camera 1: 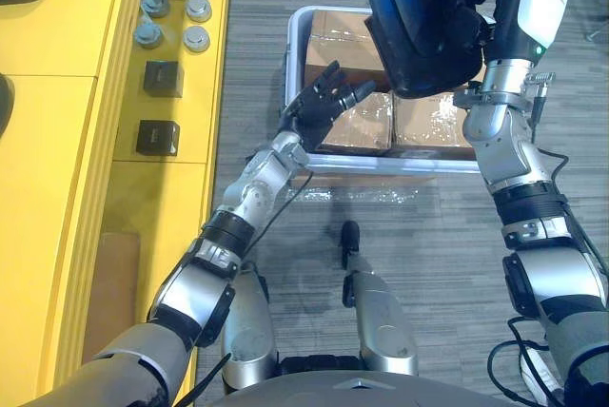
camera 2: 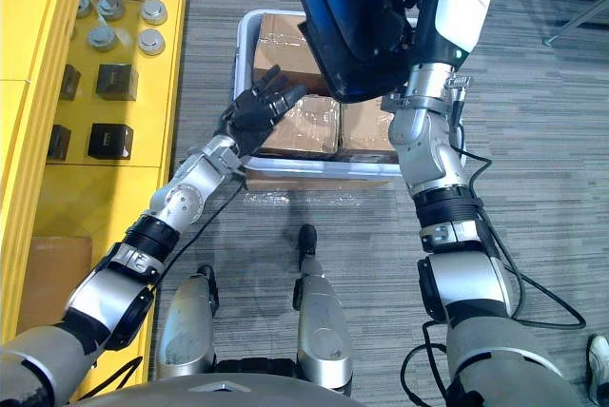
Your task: Walk over and take three plastic housings, then place them on the shelf
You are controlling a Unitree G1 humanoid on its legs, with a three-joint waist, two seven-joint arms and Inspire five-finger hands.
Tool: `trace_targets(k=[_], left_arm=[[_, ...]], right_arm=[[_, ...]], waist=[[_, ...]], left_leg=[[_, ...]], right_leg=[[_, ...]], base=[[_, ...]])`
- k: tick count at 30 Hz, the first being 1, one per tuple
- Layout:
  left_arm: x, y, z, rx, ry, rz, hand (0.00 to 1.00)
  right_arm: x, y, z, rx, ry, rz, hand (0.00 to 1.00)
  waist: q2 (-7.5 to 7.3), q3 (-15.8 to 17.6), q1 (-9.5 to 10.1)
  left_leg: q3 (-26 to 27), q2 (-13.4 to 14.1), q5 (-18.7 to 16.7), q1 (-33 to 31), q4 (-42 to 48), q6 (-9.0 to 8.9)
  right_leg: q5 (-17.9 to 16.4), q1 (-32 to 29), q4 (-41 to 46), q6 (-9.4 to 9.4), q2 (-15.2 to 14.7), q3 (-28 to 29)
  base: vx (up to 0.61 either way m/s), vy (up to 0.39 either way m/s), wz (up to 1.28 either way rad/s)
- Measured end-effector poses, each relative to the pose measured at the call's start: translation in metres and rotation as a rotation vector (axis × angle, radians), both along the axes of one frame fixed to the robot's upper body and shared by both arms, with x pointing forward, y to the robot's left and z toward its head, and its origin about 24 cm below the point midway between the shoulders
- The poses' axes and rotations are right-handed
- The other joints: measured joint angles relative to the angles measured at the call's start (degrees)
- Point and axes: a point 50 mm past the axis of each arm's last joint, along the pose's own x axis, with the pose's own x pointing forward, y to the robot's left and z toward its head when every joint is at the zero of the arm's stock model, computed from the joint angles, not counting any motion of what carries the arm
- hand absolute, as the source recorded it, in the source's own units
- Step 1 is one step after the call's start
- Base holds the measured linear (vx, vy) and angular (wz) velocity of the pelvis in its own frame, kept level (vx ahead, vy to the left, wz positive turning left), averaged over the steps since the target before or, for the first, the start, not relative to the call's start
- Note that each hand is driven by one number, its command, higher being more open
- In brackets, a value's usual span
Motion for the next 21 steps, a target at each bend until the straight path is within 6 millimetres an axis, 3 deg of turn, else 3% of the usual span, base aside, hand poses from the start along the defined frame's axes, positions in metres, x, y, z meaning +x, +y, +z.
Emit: trace_targets(k=[9, 18, 19, 21], left_arm=[[-0.001, -0.005, 0.011, -0.150, -0.053, -0.067, 1.00], [0.001, -0.008, 0.012, -0.157, -0.050, -0.068, 1.00], [0.001, -0.008, 0.012, -0.156, -0.050, -0.068, 0.00], [0.001, -0.009, 0.011, -0.153, -0.050, -0.072, 0.00]], right_arm=[[-0.002, 0.036, -0.008, -0.067, -0.020, 0.158, 0.00], [-0.005, 0.046, -0.010, -0.094, -0.042, 0.231, 0.00], [-0.005, 0.047, -0.011, -0.094, -0.046, 0.244, 0.00], [-0.008, 0.049, -0.013, -0.083, -0.063, 0.269, 0.00]], waist=[[0.00, 0.00, -0.84], [0.04, -0.01, -1.89], [0.05, -0.01, -1.87], [0.19, -0.05, -2.03]], left_leg=[[1.57, -0.10, -0.64, -0.02, 0.08, 0.38], [1.96, -0.27, -0.41, -0.15, -0.59, 0.38], [2.26, -0.35, -0.25, 0.22, -1.02, 0.38], [2.37, -0.38, -0.06, 0.45, -1.38, 0.30]], right_leg=[[-0.25, -1.22, 0.32, -0.18, -0.04, 1.48], [-0.25, -2.14, 0.84, -0.17, -0.13, 1.86], [-0.25, -2.13, 0.84, -0.17, -0.17, 2.14], [-0.26, -2.13, 0.84, -0.17, -0.19, 2.21]], base=[[-0.03, 0.049, -0.09], [-0.02, 0.030, -0.02], [-0.01, 0.043, -0.07], [-0.01, 0.018, -0.03]])
